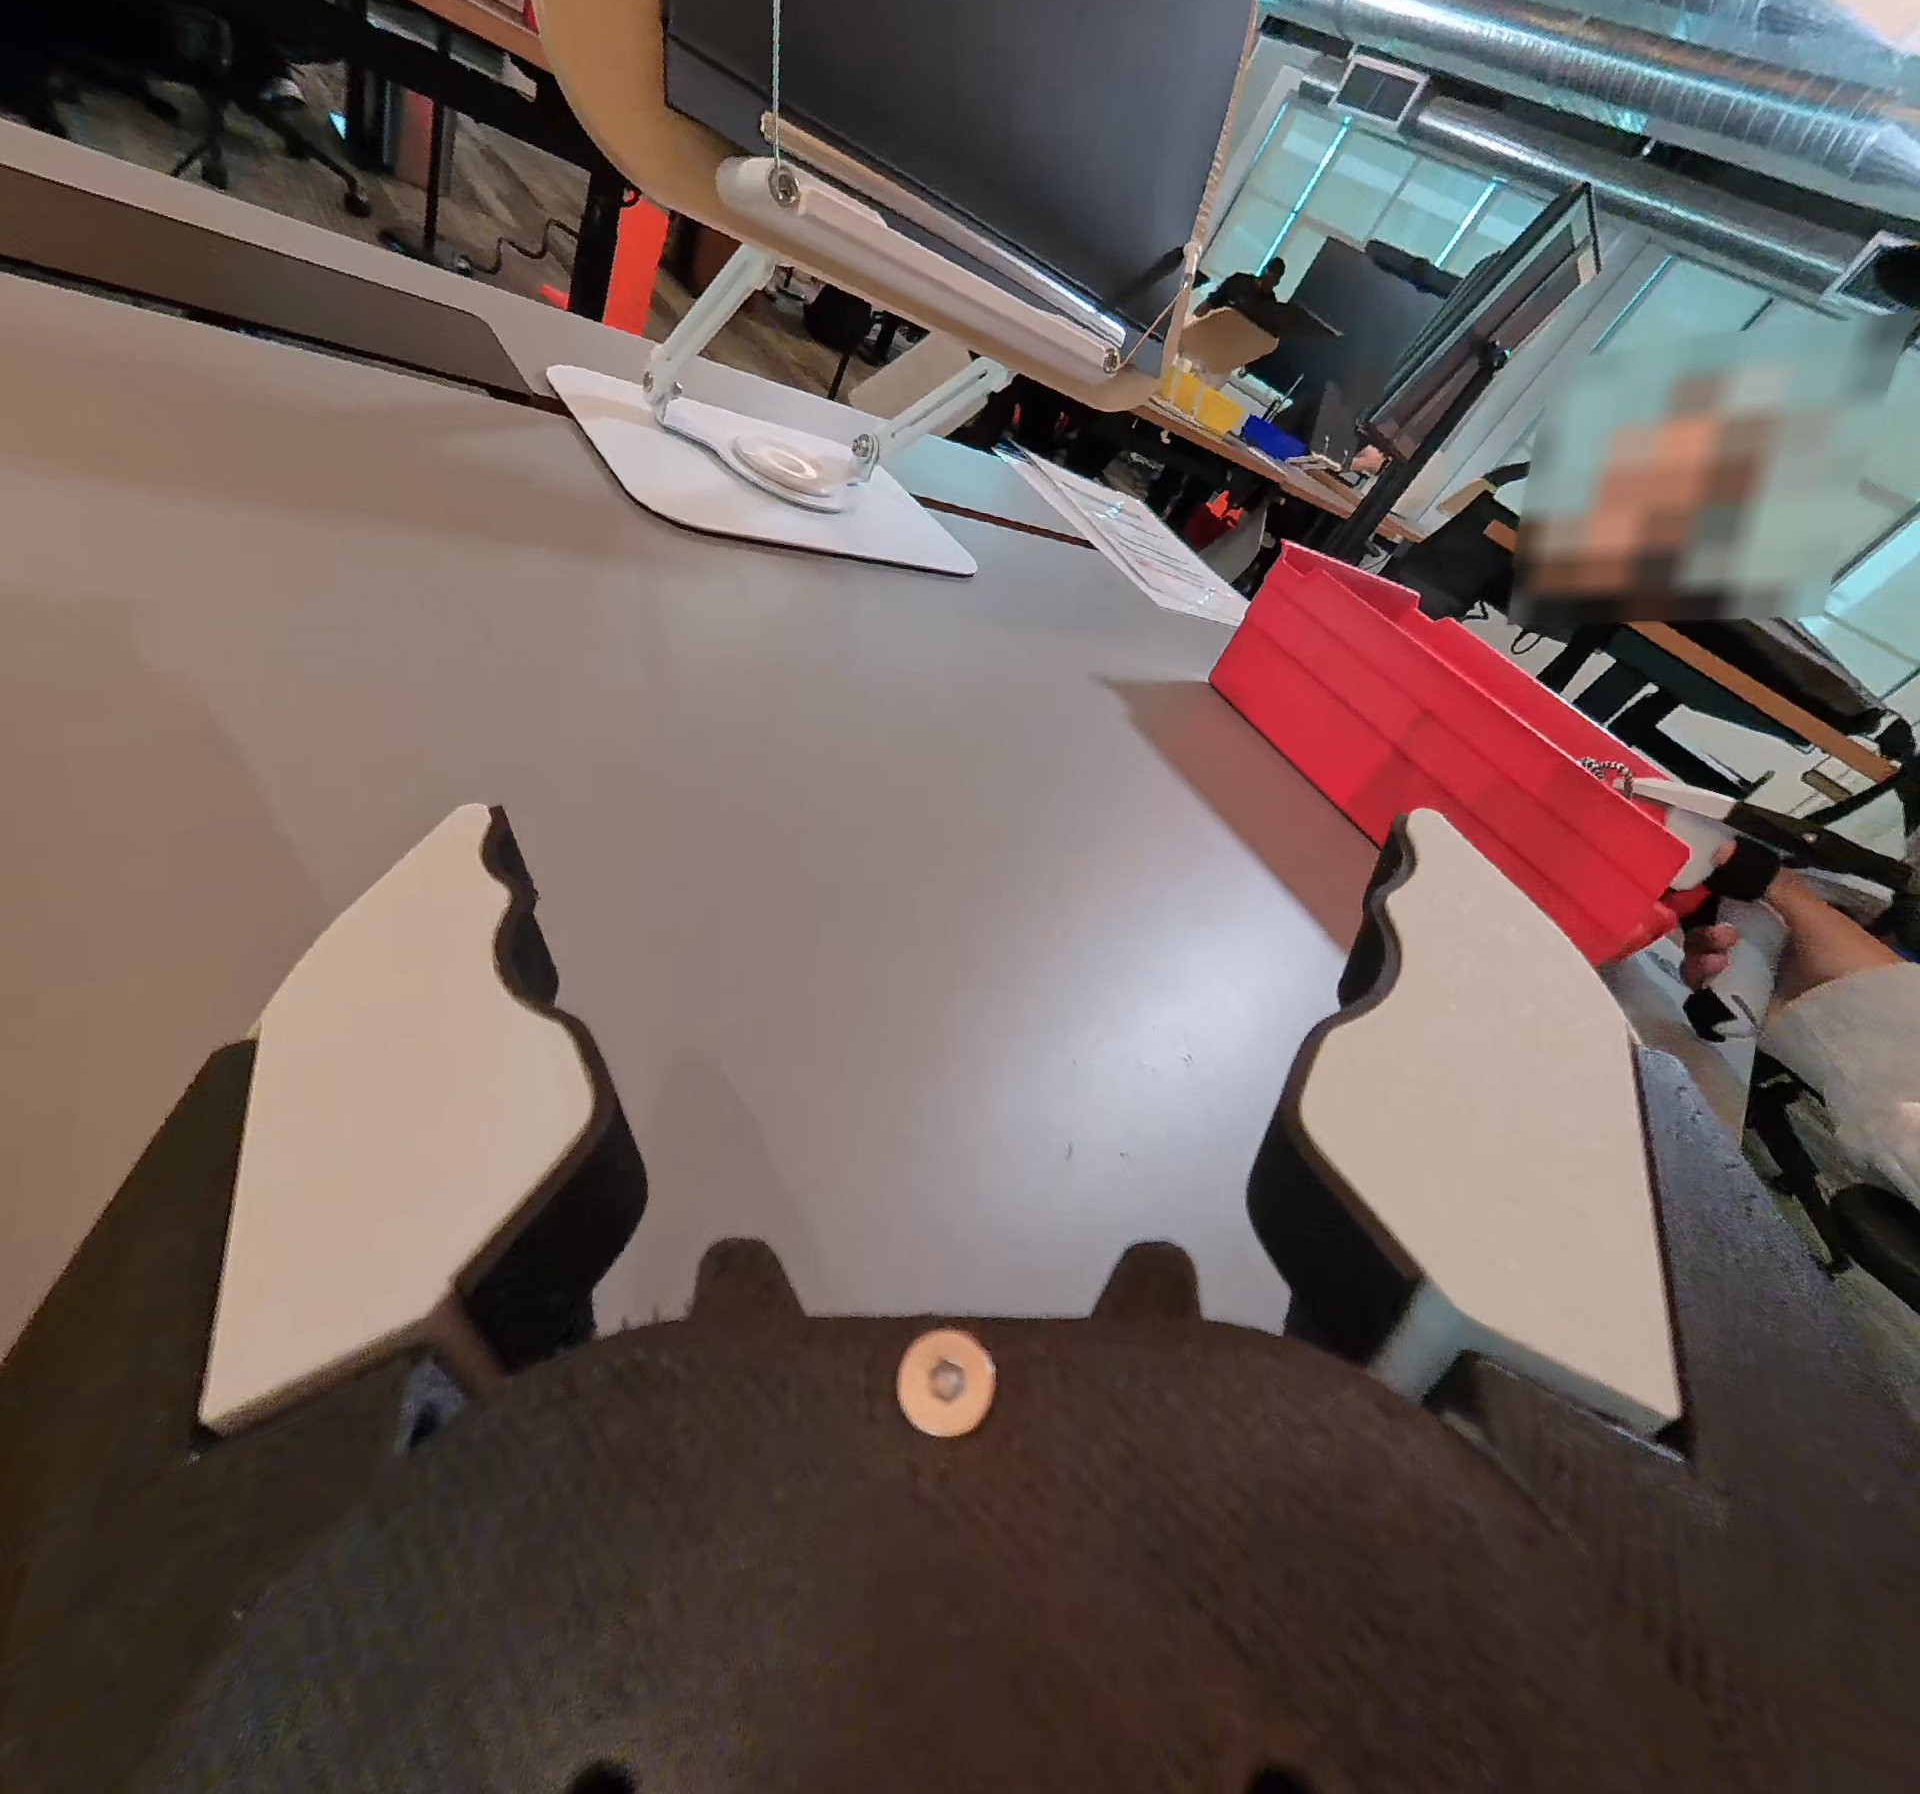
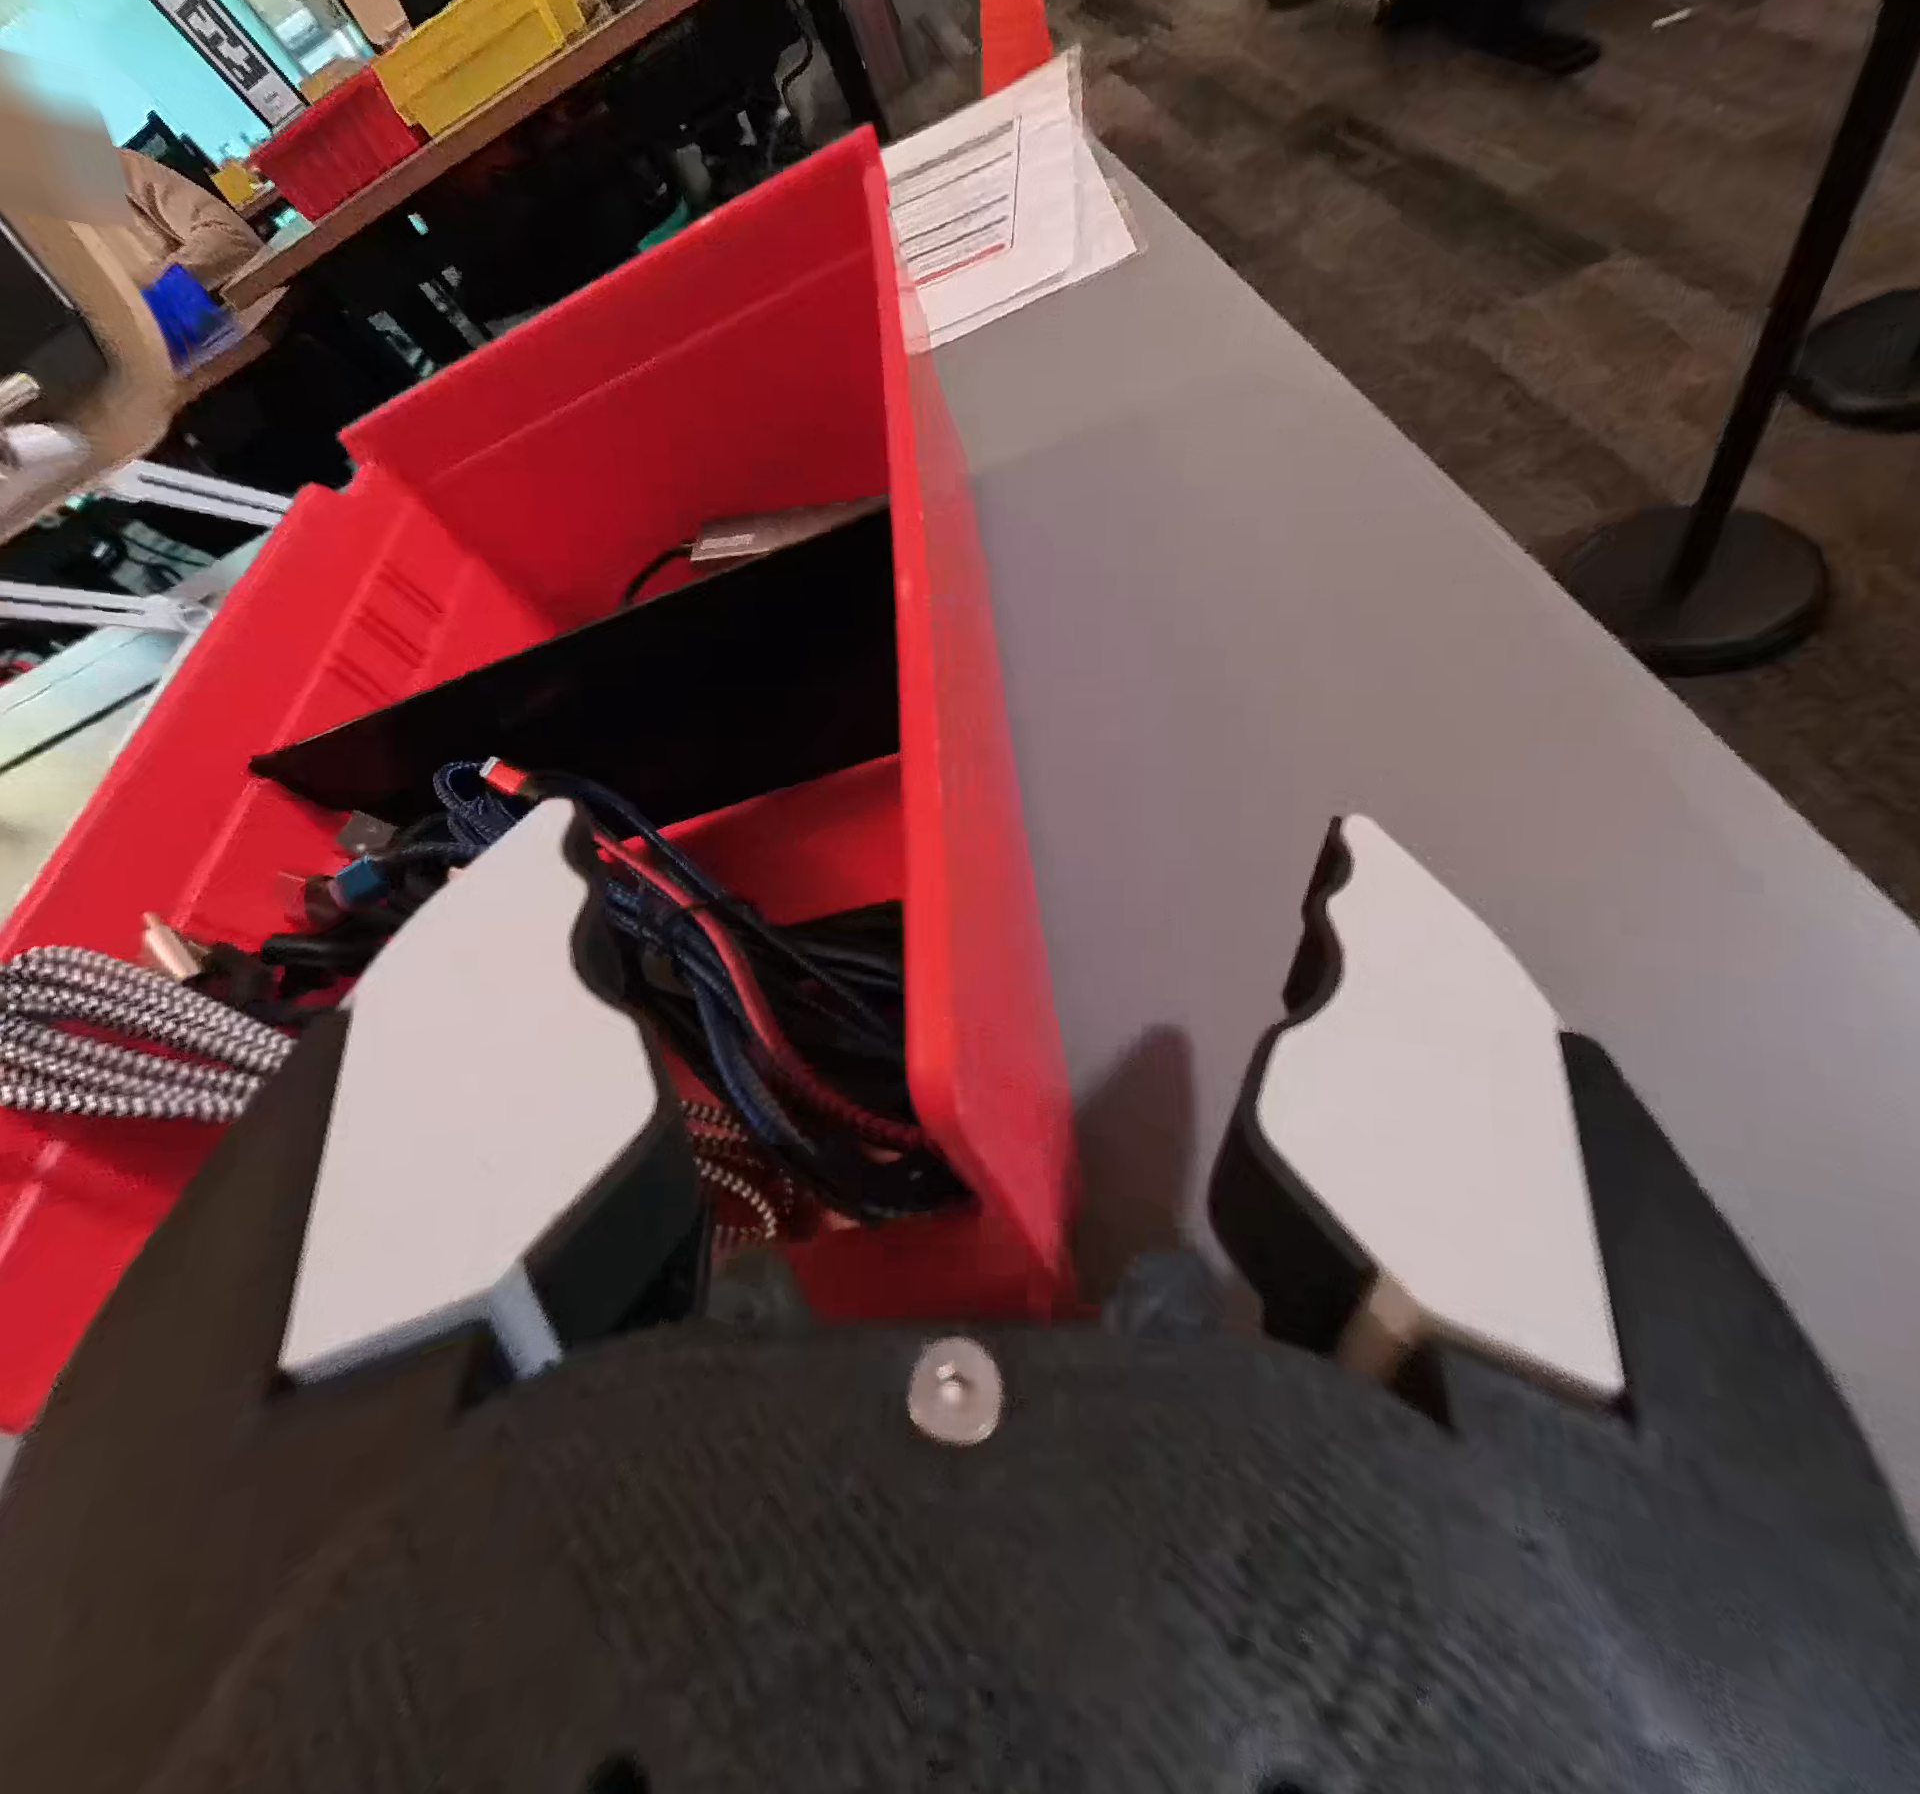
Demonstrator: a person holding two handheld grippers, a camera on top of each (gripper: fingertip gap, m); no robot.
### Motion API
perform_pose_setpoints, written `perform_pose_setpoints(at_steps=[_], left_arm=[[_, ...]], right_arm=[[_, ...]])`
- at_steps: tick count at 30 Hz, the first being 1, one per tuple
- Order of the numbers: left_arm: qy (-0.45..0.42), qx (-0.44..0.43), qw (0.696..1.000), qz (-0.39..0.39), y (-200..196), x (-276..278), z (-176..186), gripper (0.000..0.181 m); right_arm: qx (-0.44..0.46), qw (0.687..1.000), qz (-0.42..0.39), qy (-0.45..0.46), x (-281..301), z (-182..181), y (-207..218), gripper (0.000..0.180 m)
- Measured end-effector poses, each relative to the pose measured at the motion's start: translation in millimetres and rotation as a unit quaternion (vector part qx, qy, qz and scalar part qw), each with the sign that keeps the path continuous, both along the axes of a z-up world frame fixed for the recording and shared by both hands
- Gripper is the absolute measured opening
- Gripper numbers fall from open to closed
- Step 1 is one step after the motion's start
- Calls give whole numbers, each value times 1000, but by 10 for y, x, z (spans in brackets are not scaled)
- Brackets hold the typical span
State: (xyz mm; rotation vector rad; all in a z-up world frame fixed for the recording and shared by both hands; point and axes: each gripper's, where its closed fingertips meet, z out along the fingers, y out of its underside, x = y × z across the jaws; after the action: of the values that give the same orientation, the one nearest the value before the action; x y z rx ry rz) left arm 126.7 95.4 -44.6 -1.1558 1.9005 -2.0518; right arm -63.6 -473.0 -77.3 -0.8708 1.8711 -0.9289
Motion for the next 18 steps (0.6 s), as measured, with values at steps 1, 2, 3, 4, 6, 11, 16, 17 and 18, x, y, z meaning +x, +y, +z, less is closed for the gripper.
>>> perform_pose_setpoints(at_steps=[1, 2, 3, 4, 6, 11, 16, 17, 18], left_arm=[[2, 3, 1000, 0, 4, -8, -15, 148], [2, 6, 1000, -2, 6, -19, -26, 148], [4, 8, 1000, -4, 8, -33, -36, 148], [6, 8, 1000, -6, 11, -50, -41, 148], [6, 9, 1000, -10, 21, -82, -40, 147], [5, 13, 1000, -12, 39, -120, -44, 146], [12, -6, 1000, -16, 30, -108, -24, 146], [12, -9, 1000, -16, 30, -105, -16, 145], [9, -10, 1000, -15, 30, -103, -2, 145]], right_arm=[[17, 1000, 3, 1, 21, -35, 1, 126], [32, 999, 5, 1, 36, -60, 0, 124], [45, 999, 3, -1, 44, -73, -13, 120], [55, 998, 0, -7, 50, -70, -25, 112], [74, 997, 2, -25, 68, -46, -24, 88], [87, 995, 35, -31, 101, -33, 45, 34], [69, 997, 24, -26, 81, -22, 30, 24], [68, 997, 22, -29, 77, -19, 25, 23], [67, 997, 21, -30, 72, -17, 26, 21]])
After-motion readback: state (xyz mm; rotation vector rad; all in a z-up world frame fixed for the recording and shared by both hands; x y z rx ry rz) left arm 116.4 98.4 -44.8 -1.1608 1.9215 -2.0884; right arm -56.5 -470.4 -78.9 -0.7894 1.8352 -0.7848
